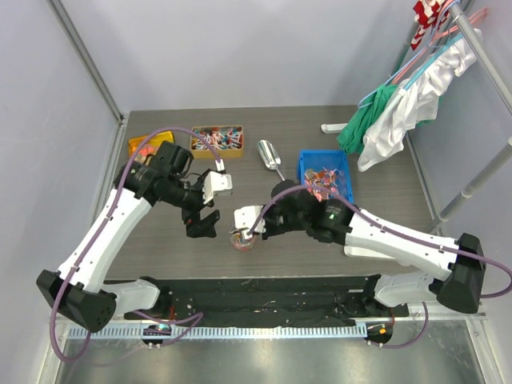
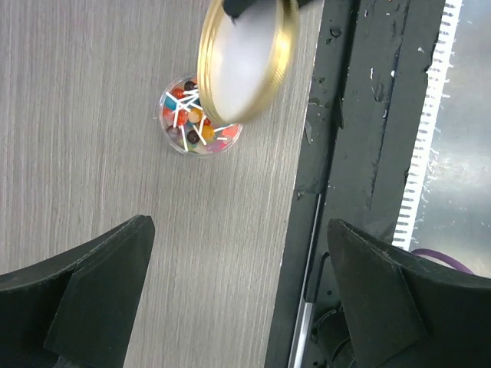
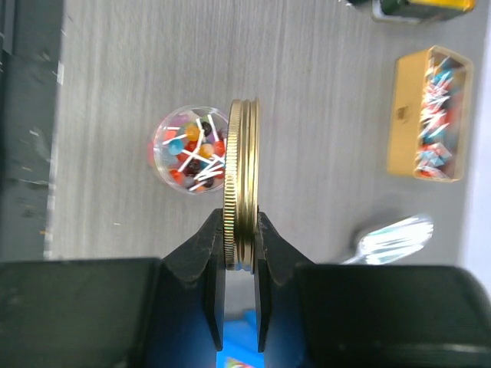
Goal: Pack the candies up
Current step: Pick up the bottle lid at the center of the board.
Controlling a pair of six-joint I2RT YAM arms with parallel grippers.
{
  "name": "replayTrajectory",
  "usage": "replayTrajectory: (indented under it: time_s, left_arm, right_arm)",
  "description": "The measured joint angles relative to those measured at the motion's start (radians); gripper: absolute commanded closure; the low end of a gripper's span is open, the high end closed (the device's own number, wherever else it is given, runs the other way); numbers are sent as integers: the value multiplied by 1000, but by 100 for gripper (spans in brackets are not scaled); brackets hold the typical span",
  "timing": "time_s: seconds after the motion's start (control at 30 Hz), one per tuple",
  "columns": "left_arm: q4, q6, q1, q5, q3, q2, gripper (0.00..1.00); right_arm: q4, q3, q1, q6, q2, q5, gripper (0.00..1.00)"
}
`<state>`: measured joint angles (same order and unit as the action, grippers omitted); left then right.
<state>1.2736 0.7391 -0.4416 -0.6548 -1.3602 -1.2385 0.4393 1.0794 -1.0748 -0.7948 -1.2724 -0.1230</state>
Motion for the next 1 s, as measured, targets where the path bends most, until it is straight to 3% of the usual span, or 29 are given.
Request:
replayTrajectory:
  time_s: [0.17, 0.4, 0.6, 0.87, 1.0]
  left_arm:
    - [-50, -10, 0, -2, 64, 35, 0]
    - [-139, -43, 0, -12, 126, 37, 0]
    - [-200, -51, -1, -49, 154, 39, 1]
    - [-214, -69, 12, -116, 164, 22, 14]
    - [-227, -91, 13, -132, 171, 15, 9]
  right_arm:
    - [32, 5, 118, 111, -5, -189, 99]
    - [105, 74, 126, 195, -134, -396, 99]
    - [142, 163, 129, 242, -198, -483, 99]
    - [188, 213, 151, 244, -236, -567, 99]
    - [199, 213, 168, 242, -240, -594, 99]
